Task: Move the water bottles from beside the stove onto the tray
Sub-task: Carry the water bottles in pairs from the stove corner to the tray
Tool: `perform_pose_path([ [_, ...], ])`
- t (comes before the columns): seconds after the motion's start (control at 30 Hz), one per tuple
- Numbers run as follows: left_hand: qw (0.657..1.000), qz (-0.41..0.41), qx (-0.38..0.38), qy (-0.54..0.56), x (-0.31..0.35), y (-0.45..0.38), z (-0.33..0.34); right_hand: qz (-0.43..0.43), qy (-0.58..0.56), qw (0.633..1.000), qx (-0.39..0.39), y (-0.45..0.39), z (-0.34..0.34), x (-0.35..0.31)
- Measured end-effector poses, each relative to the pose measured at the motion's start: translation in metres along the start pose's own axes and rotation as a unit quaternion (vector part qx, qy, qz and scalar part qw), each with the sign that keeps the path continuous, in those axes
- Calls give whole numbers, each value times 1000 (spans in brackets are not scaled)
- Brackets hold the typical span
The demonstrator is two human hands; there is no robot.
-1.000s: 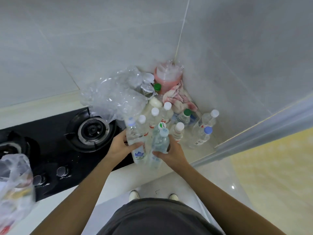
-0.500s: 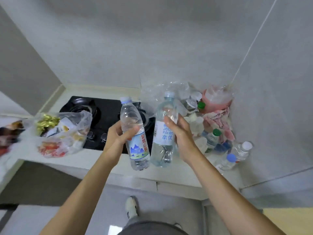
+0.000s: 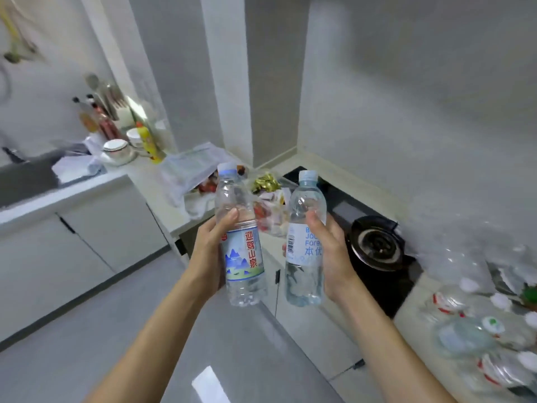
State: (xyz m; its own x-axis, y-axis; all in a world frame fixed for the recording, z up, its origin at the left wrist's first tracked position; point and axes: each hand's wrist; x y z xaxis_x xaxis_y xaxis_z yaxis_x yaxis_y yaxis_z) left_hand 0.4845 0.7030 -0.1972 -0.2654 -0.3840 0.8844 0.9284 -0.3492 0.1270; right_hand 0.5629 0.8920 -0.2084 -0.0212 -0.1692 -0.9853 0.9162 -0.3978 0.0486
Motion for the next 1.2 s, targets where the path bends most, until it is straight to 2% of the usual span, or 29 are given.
perform_pose_path([
  [0.17,996,16,86,-2,62,6,-136,27,29,998,-58,-19,149,25],
  [0.3,987,37,154,13,113,14,-245,25,49,989,-134,-29,274,44],
  [0.53,960,64,266,59,187,49,-394,35,64,959,-273,-37,468,71],
  [0.73,923,109,362,69,233,76,-501,62,97,914,-389,-41,613,112],
  [0.93,881,152,442,75,283,66,-609,64,105,872,-474,-68,760,154],
  [1.2,797,196,566,79,373,46,-740,91,99,805,-578,-110,964,176],
])
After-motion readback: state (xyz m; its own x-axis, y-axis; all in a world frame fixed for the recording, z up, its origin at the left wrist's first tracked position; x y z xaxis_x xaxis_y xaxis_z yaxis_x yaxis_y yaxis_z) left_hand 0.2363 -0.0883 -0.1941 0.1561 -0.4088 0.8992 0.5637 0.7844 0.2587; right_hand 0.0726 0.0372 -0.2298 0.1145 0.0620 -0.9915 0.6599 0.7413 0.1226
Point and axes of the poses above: each hand's wrist, its own y-axis away from the middle knuckle, its own z-axis out of the palm, x = y × z, and after that the axes turned 12 degrees about y, right-handed
